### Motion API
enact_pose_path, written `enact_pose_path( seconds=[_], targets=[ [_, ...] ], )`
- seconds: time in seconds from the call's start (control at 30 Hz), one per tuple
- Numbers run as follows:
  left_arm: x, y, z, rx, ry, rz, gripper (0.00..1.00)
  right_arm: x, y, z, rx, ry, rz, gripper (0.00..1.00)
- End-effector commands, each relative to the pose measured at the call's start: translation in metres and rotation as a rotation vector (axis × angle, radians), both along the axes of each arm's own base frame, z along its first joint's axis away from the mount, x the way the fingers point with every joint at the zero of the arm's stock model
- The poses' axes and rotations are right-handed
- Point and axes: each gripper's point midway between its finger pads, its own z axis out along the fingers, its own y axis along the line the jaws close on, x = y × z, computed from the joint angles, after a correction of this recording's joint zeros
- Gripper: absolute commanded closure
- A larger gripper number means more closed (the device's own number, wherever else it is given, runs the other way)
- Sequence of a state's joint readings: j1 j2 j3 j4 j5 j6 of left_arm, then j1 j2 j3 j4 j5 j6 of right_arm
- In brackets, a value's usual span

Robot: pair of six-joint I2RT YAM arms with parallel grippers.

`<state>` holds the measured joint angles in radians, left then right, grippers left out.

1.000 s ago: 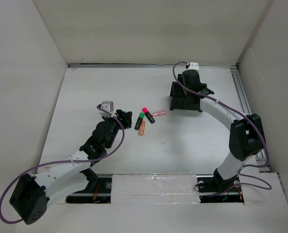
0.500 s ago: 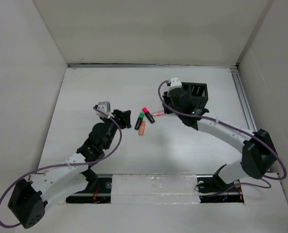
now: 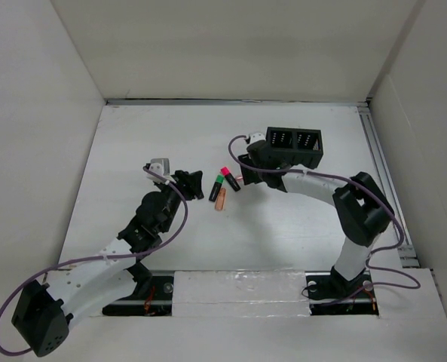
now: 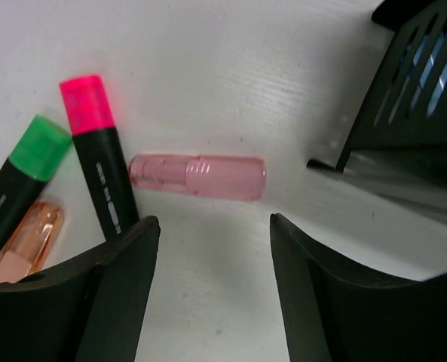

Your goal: Organize the desk

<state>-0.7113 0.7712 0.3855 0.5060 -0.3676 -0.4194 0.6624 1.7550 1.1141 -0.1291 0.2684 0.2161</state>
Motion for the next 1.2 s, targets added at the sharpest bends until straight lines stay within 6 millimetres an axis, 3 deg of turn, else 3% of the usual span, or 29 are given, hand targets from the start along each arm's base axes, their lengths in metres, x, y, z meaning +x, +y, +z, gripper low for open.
enact_pose_path(
  seconds=[0.0, 0.13, 0.33, 0.63, 0.97, 1.17],
  targets=[
    [0.000, 0.004, 0.010, -0.021, -0.038, 0.012, 0.54, 0.032, 0.012, 0.022, 0.059, -0.057, 0.032, 0.34],
    [0.001, 0.004, 0.009, -0.017, -0.035, 0.012, 0.54, 0.050, 0.027, 0.023, 0.102, -0.054, 0.067, 0.32],
    [0.000, 0.004, 0.009, -0.018, -0.036, 0.015, 0.54, 0.055, 0.034, -0.004, 0.158, 0.037, 0.116, 0.24],
    [0.000, 0.004, 0.009, -0.018, -0.035, 0.015, 0.54, 0.028, 0.037, -0.040, 0.202, 0.146, 0.140, 0.27],
    [0.000, 0.004, 0.008, -0.018, -0.035, 0.011, 0.55, -0.009, 0.018, -0.037, 0.188, 0.143, 0.094, 0.33],
    [0.000, 0.004, 0.009, -0.021, -0.036, 0.014, 0.55, -0.013, 0.010, -0.046, 0.143, 0.140, 0.074, 0.36]
  ],
)
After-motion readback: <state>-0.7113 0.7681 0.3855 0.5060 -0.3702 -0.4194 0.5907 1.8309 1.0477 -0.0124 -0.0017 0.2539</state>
